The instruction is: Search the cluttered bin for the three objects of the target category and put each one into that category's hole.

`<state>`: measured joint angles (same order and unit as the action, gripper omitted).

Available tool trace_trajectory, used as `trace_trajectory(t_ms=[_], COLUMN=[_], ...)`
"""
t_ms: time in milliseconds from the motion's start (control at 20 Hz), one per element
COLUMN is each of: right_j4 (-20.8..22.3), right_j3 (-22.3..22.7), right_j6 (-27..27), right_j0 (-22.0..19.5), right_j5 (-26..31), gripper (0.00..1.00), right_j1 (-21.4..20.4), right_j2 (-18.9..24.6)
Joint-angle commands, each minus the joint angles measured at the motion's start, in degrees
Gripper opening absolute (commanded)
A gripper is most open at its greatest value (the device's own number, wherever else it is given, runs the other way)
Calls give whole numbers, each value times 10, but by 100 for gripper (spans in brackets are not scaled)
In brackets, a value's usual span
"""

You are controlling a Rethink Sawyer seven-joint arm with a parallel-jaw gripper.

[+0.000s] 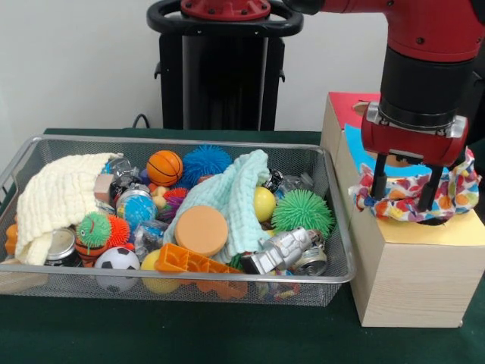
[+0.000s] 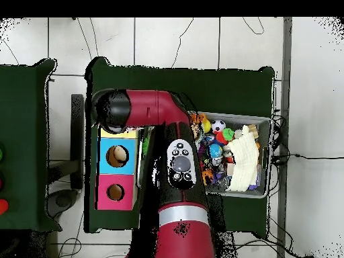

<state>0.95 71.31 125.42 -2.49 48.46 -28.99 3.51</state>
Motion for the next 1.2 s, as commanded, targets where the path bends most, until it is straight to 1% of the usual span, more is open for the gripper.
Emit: trace_trajectory(t_ms=[50,350,500,650,800,950,1200], right_j4=[-13,-7,-3,6,12,27,33], right_j3=[64,56,53,42,36,28,50], right_j6=[-12,1,18,34,43,49,63], right_j0=[-13,-5,6,16,23,33,47], right_j5=[49,48,33,9,5,-3,-24], gripper=[100,100,100,100,100,100,100], right_j1=[13,21,24,37,44,50,41], right_j2=[56,49,40,29,19,1,-16])
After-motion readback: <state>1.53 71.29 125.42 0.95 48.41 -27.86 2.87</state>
